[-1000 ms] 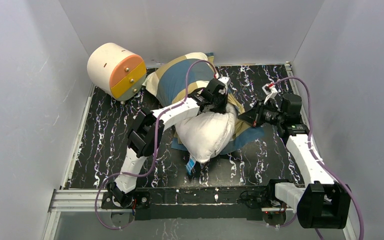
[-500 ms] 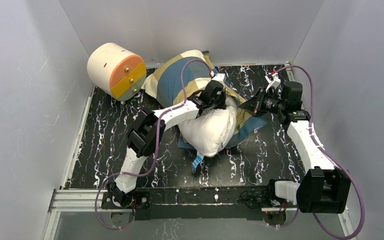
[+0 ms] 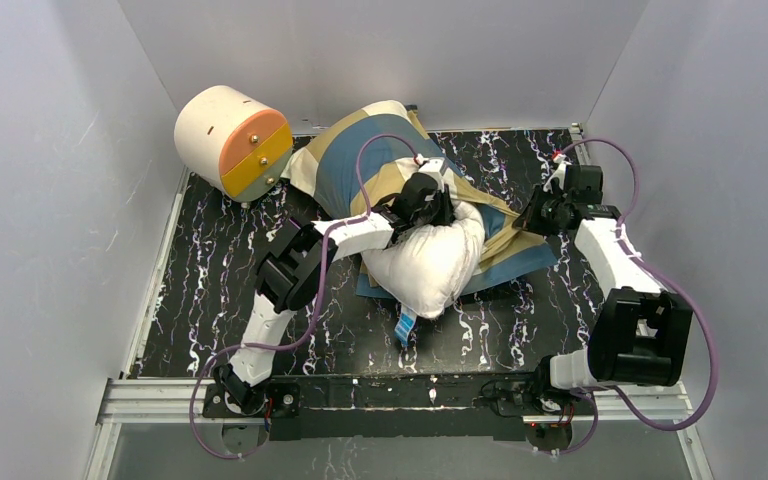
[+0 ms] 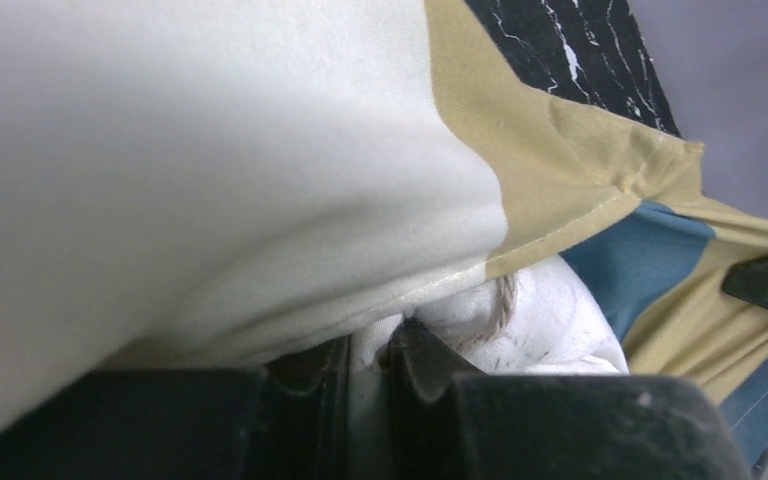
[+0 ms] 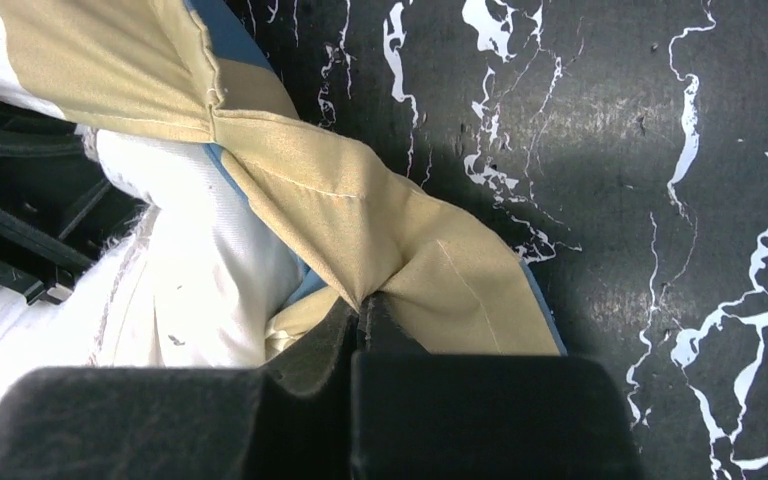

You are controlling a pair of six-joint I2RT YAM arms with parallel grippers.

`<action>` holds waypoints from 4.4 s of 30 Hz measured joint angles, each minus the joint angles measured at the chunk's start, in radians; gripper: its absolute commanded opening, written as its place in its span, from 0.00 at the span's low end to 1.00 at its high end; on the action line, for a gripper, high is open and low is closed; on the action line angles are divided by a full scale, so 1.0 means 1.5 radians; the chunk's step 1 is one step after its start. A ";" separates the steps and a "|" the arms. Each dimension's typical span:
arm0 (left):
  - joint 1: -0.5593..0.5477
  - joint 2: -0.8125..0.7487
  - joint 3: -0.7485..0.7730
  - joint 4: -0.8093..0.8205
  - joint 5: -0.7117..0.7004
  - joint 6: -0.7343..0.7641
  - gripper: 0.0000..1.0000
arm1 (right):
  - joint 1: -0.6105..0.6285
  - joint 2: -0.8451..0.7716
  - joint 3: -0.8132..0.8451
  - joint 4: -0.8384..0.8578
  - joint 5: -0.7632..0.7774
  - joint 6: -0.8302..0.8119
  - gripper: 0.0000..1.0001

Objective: Put the pillow into the pillowcase
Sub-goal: Stuff the pillow into the pillowcase.

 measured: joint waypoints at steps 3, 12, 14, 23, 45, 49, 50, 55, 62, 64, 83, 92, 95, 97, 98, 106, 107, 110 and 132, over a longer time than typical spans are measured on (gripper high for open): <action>0.004 0.005 0.000 0.010 0.019 -0.006 0.00 | -0.004 0.009 -0.009 0.025 -0.010 0.016 0.01; 0.009 0.008 -0.017 0.043 0.044 -0.009 0.00 | -0.013 0.039 -0.041 0.056 0.025 0.038 0.08; 0.010 0.010 -0.017 0.045 0.052 -0.009 0.00 | -0.014 0.040 -0.041 0.061 0.018 0.049 0.16; 0.016 0.021 -0.014 0.058 0.073 -0.013 0.00 | 0.002 0.030 -0.011 0.015 0.038 0.083 0.35; 0.017 0.020 -0.018 0.065 0.078 -0.015 0.00 | 0.123 -0.018 -0.014 0.078 -0.022 0.061 0.29; 0.017 0.018 -0.019 0.065 0.078 -0.015 0.00 | 0.123 0.049 -0.015 0.090 -0.001 0.043 0.29; 0.017 0.018 -0.019 0.065 0.078 -0.015 0.00 | 0.123 0.063 -0.017 0.091 0.008 0.039 0.29; 0.017 0.017 -0.022 0.069 0.078 -0.016 0.00 | 0.123 0.085 -0.030 0.119 0.026 0.016 0.33; 0.017 0.017 -0.022 0.070 0.078 -0.016 0.00 | 0.125 0.102 -0.040 0.152 0.048 -0.011 0.32; 0.017 0.017 -0.022 0.070 0.078 -0.015 0.00 | 0.125 0.111 -0.040 0.157 0.048 -0.018 0.31; 0.017 0.013 -0.022 0.066 0.078 -0.014 0.00 | 0.098 0.086 -0.040 0.149 0.031 -0.026 0.30; 0.017 0.013 -0.022 0.064 0.078 -0.014 0.00 | 0.078 0.064 -0.061 0.162 0.005 -0.017 0.37; 0.017 0.012 -0.022 0.061 0.078 -0.013 0.00 | 0.065 0.031 -0.062 0.157 0.003 -0.016 0.33; 0.017 0.011 -0.021 0.060 0.077 -0.013 0.00 | 0.057 0.015 -0.062 0.158 0.003 -0.013 0.30; 0.017 0.012 -0.021 0.059 0.077 -0.013 0.00 | 0.055 0.013 -0.062 0.160 0.002 -0.012 0.30; 0.017 0.012 -0.018 0.054 0.078 -0.013 0.00 | 0.054 0.037 -0.062 0.161 -0.027 -0.008 0.28; 0.017 0.012 -0.018 0.054 0.077 -0.013 0.00 | 0.055 0.039 -0.062 0.161 -0.030 -0.007 0.28; 0.017 0.012 -0.018 0.054 0.078 -0.013 0.00 | 0.055 0.039 -0.062 0.163 -0.032 -0.006 0.28; 0.017 0.009 -0.018 0.050 0.077 -0.013 0.00 | 0.088 0.141 -0.074 0.202 -0.053 -0.010 0.34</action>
